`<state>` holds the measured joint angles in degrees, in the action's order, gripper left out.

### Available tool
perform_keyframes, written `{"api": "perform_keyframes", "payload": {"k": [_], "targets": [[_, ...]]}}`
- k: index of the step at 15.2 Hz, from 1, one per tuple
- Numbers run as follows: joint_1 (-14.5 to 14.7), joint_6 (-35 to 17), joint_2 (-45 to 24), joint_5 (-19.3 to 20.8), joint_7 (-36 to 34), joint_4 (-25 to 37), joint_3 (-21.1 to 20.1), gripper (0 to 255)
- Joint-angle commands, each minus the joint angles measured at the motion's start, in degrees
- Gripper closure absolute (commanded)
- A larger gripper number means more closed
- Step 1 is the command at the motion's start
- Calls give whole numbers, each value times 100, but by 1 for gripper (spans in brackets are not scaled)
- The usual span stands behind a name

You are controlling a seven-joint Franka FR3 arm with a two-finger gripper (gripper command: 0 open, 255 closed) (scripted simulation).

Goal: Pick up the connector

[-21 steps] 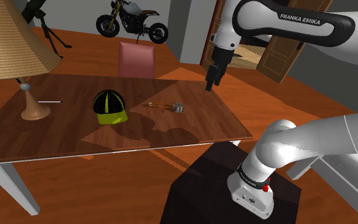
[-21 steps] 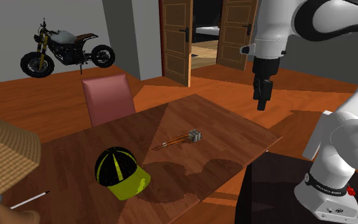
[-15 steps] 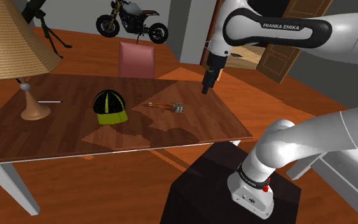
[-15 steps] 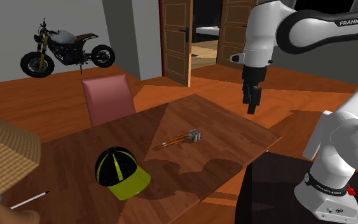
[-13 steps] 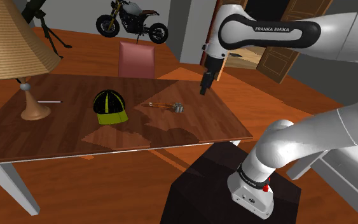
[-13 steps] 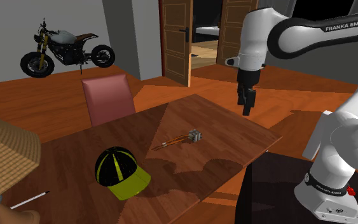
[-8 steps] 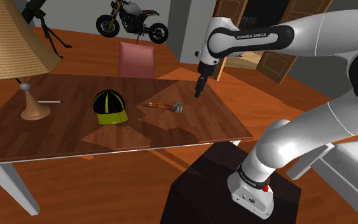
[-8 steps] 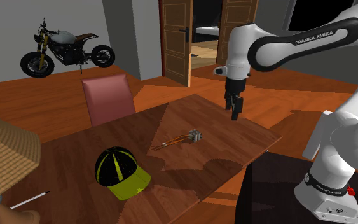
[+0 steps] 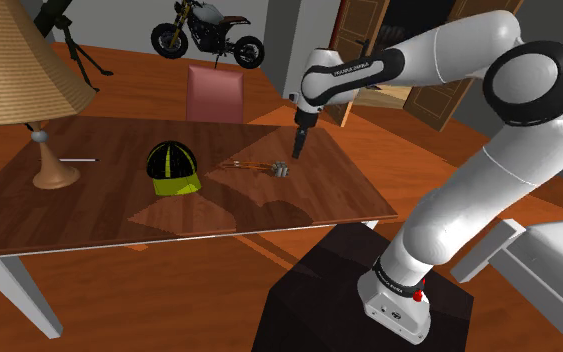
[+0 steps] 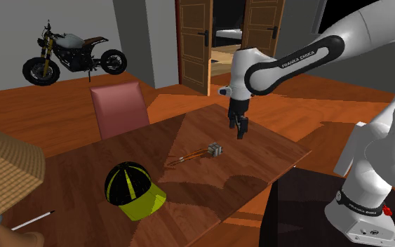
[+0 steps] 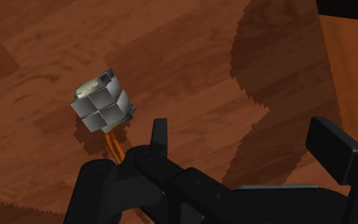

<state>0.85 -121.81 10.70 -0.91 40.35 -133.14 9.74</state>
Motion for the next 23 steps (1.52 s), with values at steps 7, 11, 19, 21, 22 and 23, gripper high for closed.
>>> {"api": "perform_keyframes", "payload": {"k": [7, 11, 19, 21, 22, 23], "targets": [[-20, -781, -1840, -495, 1501, 1103, 133, 0], [-126, -972, -2742, -742, 2145, 1831, 26, 0], [-294, -1218, -3867, -944, 2760, 2742, -187, 0], [-304, -1331, -3967, -971, 2783, 2728, -203, 0], [-309, -1387, -4018, -984, 2794, 2723, -211, 0], [-317, -1473, -4101, -1005, 2813, 2718, -224, 0]]}}
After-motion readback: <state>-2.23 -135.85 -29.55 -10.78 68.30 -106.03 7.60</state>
